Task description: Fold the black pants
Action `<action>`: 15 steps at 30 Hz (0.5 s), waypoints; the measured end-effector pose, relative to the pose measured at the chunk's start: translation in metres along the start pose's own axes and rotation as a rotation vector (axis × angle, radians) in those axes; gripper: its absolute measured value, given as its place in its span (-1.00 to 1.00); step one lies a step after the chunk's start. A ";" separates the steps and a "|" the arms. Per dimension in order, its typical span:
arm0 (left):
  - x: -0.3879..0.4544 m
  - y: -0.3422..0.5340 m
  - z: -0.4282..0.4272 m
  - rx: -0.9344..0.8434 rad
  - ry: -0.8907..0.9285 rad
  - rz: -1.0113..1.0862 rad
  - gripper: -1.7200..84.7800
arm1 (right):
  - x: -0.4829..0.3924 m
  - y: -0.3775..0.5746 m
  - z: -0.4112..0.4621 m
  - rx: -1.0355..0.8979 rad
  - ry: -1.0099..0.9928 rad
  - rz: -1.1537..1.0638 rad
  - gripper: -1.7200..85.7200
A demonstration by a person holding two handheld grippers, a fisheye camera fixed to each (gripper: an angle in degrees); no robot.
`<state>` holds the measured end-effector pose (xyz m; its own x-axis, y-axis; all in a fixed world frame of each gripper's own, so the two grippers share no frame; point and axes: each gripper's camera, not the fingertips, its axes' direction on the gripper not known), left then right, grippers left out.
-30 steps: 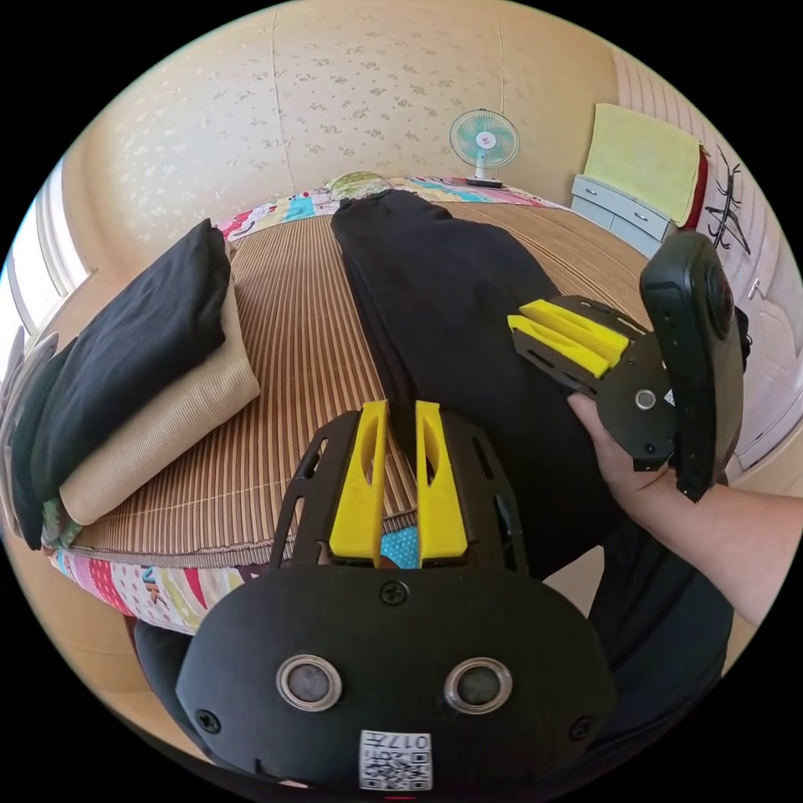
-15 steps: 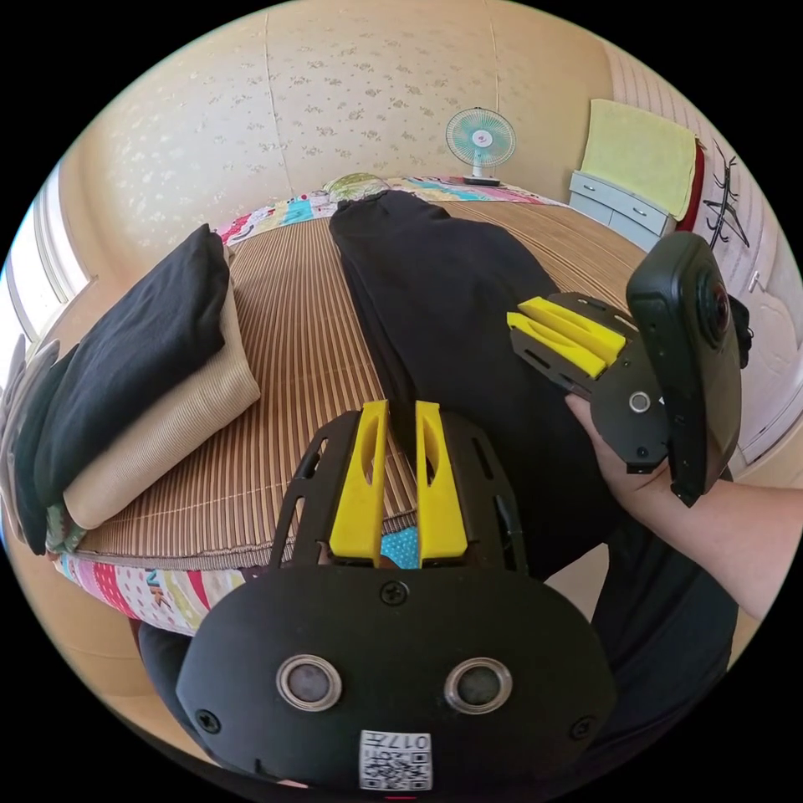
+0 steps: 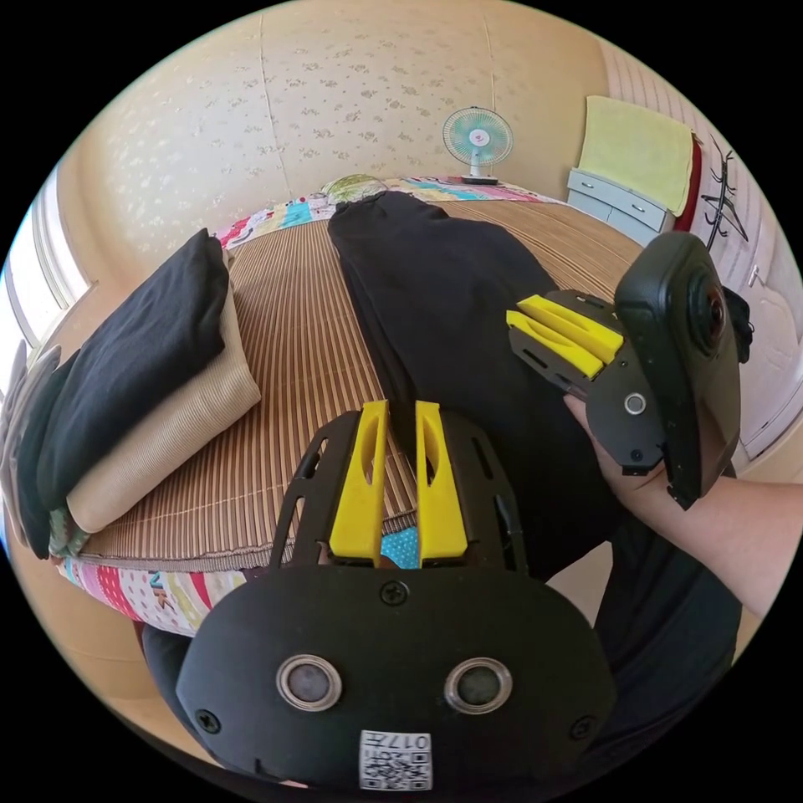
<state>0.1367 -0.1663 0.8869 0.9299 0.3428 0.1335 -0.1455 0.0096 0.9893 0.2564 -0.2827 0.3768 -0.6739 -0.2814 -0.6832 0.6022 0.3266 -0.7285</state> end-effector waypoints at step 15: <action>-0.026 -0.017 -0.013 0.006 -0.008 0.006 -0.81 | 0.013 0.005 0.010 0.001 0.033 -0.015 -0.87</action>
<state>0.1104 -0.1628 0.8659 0.9317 0.3352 0.1398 -0.1491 0.0018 0.9888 0.2548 -0.2933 0.3642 -0.6965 -0.2565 -0.6702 0.5925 0.3215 -0.7387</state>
